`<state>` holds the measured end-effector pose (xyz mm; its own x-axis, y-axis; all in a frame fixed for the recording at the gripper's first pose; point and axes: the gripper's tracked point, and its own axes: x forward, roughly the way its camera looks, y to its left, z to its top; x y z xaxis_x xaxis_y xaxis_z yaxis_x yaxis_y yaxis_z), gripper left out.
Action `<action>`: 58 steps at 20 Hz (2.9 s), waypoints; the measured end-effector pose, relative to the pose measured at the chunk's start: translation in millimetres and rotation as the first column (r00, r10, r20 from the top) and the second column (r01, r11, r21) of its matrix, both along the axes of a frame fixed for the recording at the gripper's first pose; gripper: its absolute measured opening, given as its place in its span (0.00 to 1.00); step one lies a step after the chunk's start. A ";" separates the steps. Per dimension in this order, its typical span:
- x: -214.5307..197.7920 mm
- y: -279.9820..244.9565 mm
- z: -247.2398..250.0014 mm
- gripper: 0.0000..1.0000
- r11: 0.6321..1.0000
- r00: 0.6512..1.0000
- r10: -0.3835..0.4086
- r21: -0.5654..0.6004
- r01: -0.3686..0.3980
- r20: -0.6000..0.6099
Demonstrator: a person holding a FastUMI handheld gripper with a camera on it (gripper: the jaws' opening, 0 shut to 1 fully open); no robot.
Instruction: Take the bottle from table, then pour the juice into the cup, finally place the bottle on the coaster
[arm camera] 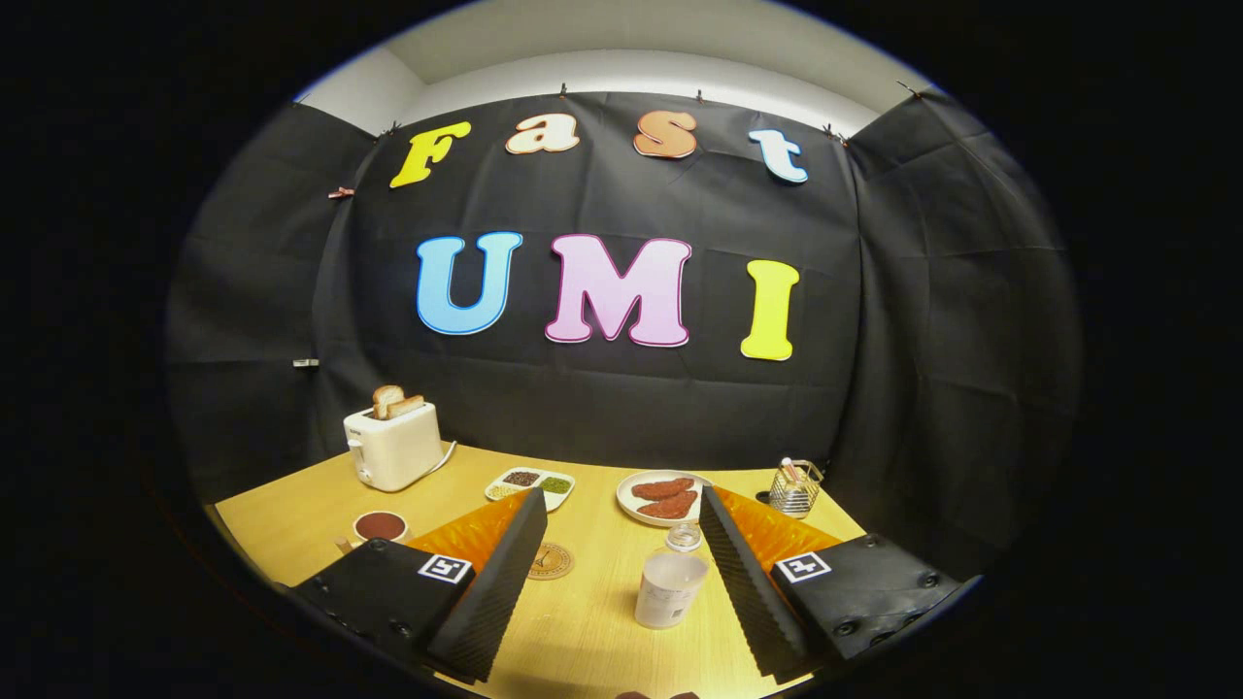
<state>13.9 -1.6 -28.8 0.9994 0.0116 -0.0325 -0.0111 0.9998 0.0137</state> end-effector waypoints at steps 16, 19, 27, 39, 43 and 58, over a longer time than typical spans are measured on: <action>56.8 -36.6 -97.7 0.97 0.999 0.993 -0.043 0.005 0.044 -0.114; 67.2 -34.5 -117.9 0.97 0.999 0.989 -0.040 0.001 0.040 -0.145; 88.5 -38.3 -153.1 0.98 0.999 0.981 -0.036 -0.027 0.031 -0.190; 103.5 -35.6 -170.7 0.79 1.000 0.973 -0.022 -0.018 0.018 -0.230; 98.7 -29.5 -164.2 0.75 0.996 0.973 0.000 -0.082 -0.019 -0.233; 104.8 78.0 -74.1 0.74 0.855 0.978 0.101 -0.487 -0.178 -0.182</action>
